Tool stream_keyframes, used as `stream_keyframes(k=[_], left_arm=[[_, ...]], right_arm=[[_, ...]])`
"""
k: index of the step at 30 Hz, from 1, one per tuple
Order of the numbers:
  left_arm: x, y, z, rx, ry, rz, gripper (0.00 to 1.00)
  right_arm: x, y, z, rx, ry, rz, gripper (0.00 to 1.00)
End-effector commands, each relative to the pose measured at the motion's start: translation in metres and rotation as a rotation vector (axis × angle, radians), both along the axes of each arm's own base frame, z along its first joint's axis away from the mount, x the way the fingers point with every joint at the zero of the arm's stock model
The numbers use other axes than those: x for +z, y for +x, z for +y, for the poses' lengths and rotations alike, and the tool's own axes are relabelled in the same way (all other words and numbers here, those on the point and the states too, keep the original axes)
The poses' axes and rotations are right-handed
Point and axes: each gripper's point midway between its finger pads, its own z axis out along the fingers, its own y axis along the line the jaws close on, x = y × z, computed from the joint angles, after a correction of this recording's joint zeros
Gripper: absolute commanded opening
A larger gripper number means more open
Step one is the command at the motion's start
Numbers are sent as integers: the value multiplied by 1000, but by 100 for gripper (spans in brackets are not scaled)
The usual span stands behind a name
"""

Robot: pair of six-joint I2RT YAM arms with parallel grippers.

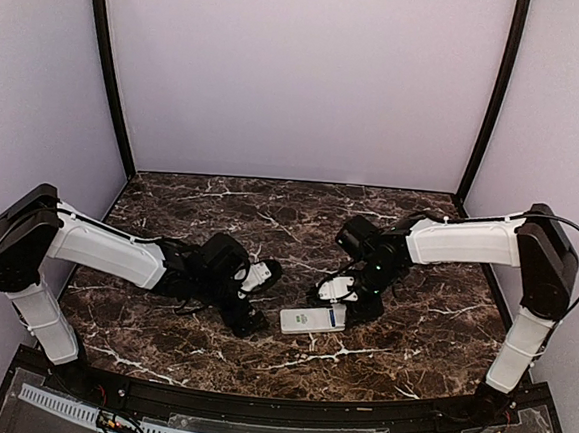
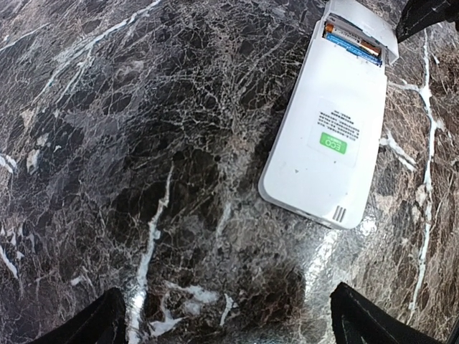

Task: Load the batteries into the remote control
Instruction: Place the battery cover on the remote control without the battery cover.

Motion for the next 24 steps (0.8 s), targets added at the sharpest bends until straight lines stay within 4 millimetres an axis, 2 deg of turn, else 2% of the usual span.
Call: stream_keyframes(k=[1, 12, 17, 24], left_arm=[[-4, -2, 3, -15, 5, 9, 99], [-4, -3, 2, -26, 11, 12, 99], [-5, -3, 2, -30, 18, 11, 99], [-7, -3, 3, -35, 29, 11, 99]], right_arm=[[0, 3, 0, -7, -9, 10, 39], [-2, 10, 4, -33, -17, 5, 41], [-4, 4, 4, -28, -27, 36, 41], [13, -9, 4, -11, 5, 68, 41]])
